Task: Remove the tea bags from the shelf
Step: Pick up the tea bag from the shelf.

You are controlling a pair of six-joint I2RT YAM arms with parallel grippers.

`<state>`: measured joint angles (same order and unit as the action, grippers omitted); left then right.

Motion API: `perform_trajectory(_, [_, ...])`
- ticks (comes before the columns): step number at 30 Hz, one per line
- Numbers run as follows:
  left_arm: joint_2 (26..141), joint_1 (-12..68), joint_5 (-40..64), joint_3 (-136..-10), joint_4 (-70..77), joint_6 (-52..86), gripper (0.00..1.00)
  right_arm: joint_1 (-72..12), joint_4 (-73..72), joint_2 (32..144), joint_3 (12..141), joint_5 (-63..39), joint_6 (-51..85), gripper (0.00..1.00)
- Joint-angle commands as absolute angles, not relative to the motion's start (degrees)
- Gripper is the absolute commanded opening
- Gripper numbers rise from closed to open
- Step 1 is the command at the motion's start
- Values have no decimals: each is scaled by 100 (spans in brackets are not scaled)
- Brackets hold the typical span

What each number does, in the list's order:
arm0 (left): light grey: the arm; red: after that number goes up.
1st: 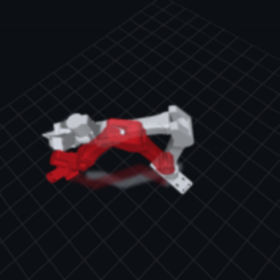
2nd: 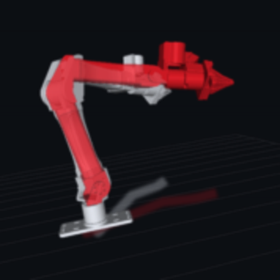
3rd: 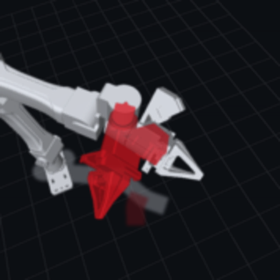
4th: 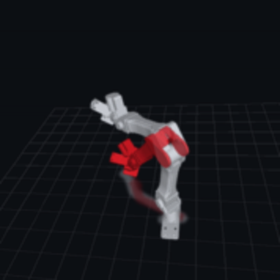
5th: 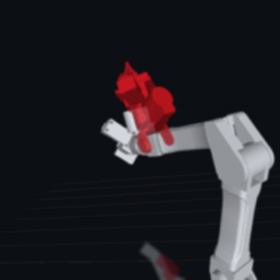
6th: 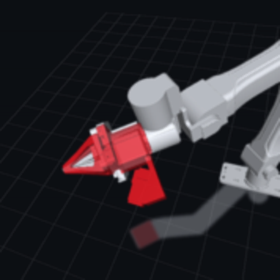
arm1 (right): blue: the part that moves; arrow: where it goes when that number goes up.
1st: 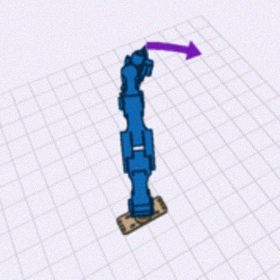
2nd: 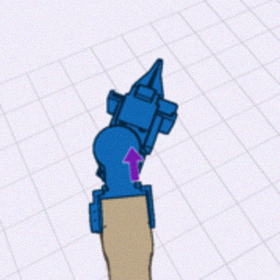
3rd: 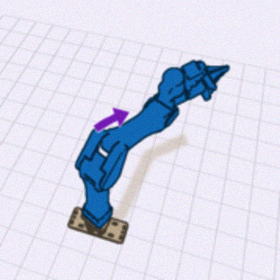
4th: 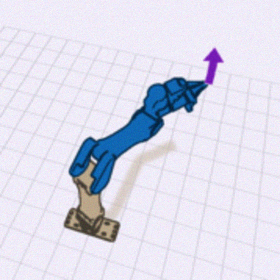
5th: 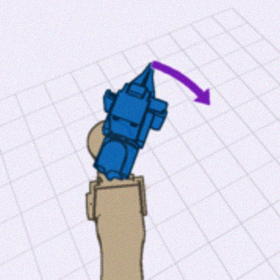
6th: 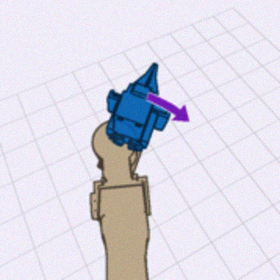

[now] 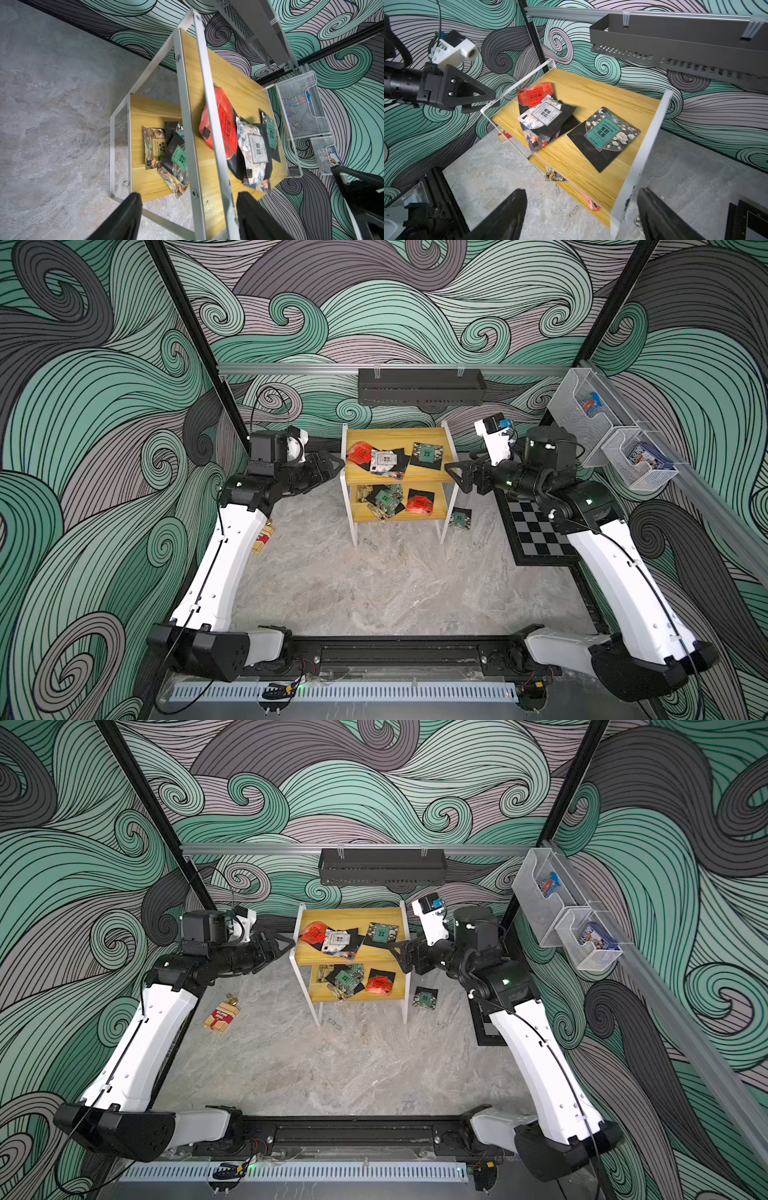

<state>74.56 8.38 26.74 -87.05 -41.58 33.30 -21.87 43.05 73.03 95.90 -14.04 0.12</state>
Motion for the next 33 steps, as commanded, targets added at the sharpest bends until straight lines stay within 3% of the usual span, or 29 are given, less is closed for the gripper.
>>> perform_trajectory(1, [7319, 861, 2821, -8718, -4132, 3400, 75, -2287, 4396, 7551, 9841, -1836, -491, 89])
perform_trajectory(7, [7432, 861, 2917, -8800, -4193, 3433, 76, -2411, 4679, 7995, 10206, -2118, -1098, 99])
perform_trajectory(18, [7432, 861, 2993, -8754, -4224, 3388, 75, -2433, 4782, 8410, 10417, -1907, -1613, 98])
perform_trajectory(28, [7497, 861, 3032, -8764, -4195, 3384, 75, -2442, 4815, 8956, 11023, -1581, -1150, 89])
perform_trajectory(33, [7499, 861, 3049, -8740, -4193, 3386, 75, -2436, 4952, 9318, 11355, -1624, -1062, 89])
